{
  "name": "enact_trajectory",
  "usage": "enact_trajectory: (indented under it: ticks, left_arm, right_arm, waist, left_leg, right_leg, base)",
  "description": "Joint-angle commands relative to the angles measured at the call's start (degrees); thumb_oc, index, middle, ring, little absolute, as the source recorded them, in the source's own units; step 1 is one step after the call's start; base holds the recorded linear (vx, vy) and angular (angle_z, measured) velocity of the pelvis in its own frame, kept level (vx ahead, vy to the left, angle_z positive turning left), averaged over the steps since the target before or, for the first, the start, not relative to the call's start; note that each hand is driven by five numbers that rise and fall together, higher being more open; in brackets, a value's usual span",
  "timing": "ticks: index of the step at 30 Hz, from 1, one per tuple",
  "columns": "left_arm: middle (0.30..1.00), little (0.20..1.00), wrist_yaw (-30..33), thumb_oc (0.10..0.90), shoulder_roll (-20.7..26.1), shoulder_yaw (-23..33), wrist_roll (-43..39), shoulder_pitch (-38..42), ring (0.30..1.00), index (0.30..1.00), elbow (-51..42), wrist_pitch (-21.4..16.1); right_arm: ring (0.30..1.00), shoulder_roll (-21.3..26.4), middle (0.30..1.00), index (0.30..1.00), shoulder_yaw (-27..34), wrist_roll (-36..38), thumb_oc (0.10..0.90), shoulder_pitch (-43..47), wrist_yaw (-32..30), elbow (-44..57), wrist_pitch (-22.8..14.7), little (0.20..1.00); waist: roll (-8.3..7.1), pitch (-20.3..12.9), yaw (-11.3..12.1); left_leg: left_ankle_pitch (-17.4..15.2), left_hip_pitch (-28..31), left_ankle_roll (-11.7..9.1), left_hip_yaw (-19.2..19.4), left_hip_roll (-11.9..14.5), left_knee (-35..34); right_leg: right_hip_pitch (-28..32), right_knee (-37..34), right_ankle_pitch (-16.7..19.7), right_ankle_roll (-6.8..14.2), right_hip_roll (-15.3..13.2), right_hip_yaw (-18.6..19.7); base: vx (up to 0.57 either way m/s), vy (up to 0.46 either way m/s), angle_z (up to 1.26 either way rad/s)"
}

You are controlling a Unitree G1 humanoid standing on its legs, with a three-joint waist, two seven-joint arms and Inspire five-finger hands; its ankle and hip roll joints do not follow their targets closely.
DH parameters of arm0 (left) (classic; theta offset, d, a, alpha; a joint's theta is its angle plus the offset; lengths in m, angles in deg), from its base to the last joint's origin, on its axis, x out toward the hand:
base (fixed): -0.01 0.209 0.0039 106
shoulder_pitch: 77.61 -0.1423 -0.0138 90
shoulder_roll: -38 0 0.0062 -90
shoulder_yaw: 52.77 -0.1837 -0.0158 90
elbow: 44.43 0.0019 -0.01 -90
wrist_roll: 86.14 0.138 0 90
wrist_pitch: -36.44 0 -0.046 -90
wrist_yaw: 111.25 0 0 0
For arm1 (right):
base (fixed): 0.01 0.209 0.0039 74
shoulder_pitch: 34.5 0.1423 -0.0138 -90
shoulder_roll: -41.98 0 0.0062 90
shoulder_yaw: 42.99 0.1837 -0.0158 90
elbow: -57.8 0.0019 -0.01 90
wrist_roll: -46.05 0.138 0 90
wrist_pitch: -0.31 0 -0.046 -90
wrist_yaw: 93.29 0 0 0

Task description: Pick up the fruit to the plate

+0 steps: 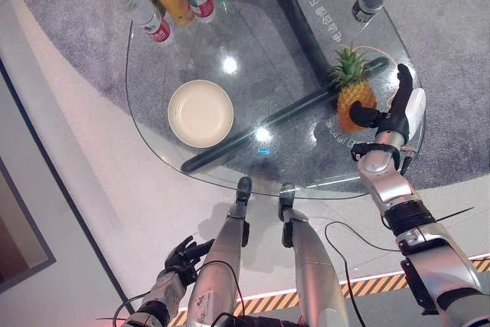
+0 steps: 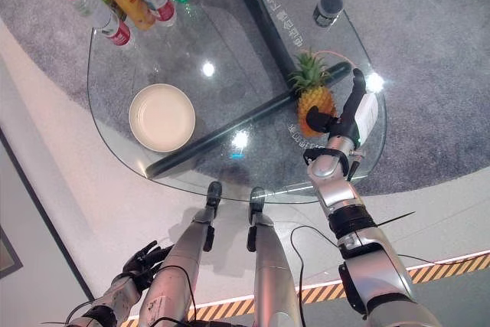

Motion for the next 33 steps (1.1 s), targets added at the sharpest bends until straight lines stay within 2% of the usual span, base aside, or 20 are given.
enact_trajectory:
  ticks: [1, 13, 21, 28, 33]
  left_arm:
    - [0.9, 0.9, 1.5, 0.8, -0.02, -1.23, -1.08, -2.5, 0.9, 0.9, 0.71, 1.13]
    - [0.9, 0.9, 0.98, 0.8, -0.02, -2.16, -1.08, -2.92, 0.9, 0.9, -0.08, 1.08]
    - [0.9, 0.9, 0.51, 0.8, 0.13, -2.69, -1.32, -3.27, 0.9, 0.9, -0.25, 0.88]
    - [0.9, 0.9, 0.07, 0.8, -0.05, -3.23, -1.82, -3.43, 0.9, 0.9, -0.13, 0.4]
    - [0.9, 0.9, 0.15, 0.8, 0.07, -3.53, -1.99, -3.32, 0.9, 0.9, -0.34, 0.41]
  right_arm:
    - [0.9, 5.0, 0.9, 0.9, -0.24, 2.86, 0.8, 2.99, 1.72, 4.81, -4.82, 0.9]
    - [0.9, 2.58, 0.9, 0.9, 0.24, 12.84, 0.8, 2.96, 7.67, -2.22, -5.84, 0.9]
    - [0.9, 1.64, 0.9, 0.9, 1.25, 16.9, 0.8, 3.59, 9.69, -7.72, -4.61, 0.9]
    - [0.9, 0.89, 0.9, 0.9, 0.72, 16.93, 0.8, 3.65, 11.34, -10.45, -1.37, 0.9]
    - [0.9, 0.67, 0.9, 0.9, -0.29, 15.94, 0.8, 4.62, 11.83, -10.38, -0.49, 0.9]
  waist:
    - [0.78, -1.1, -0.48]
    - [1.61, -1.1, 0.27]
    - [1.93, -1.1, 0.74]
    - [2.26, -1.1, 1.02]
    - [2.16, -1.1, 1.29]
  left_leg:
    - [-2.07, -2.72, 1.56, -3.52, -4.16, 4.28]
    - [-1.74, -2.78, 1.2, -3.81, -4.18, 3.62]
    - [-1.72, -2.94, 1.25, -3.88, -4.12, 3.36]
    - [-1.6, -2.97, 1.39, -3.98, -4.19, 3.14]
    - [-1.48, -3.28, 1.43, -4.2, -4.31, 3.16]
  right_leg:
    - [2.35, -4.74, 4.45, 0.5, -1.69, -7.04]
    - [1.91, -4.73, 4.37, 0.39, -2.09, -7.84]
    - [1.53, -4.56, 4.42, 0.47, -2.12, -8.17]
    - [1.34, -4.59, 4.51, 0.42, -2.25, -8.24]
    - [1.1, -4.59, 4.6, 0.43, -2.21, -8.39]
  base:
    - [0.01, -0.008, 0.1]
    - [0.0, 0.002, 0.02]
    - [0.0, 0.0, 0.0]
    - [0.0, 0.0, 0.0]
    - [0.01, 0.001, 0.04]
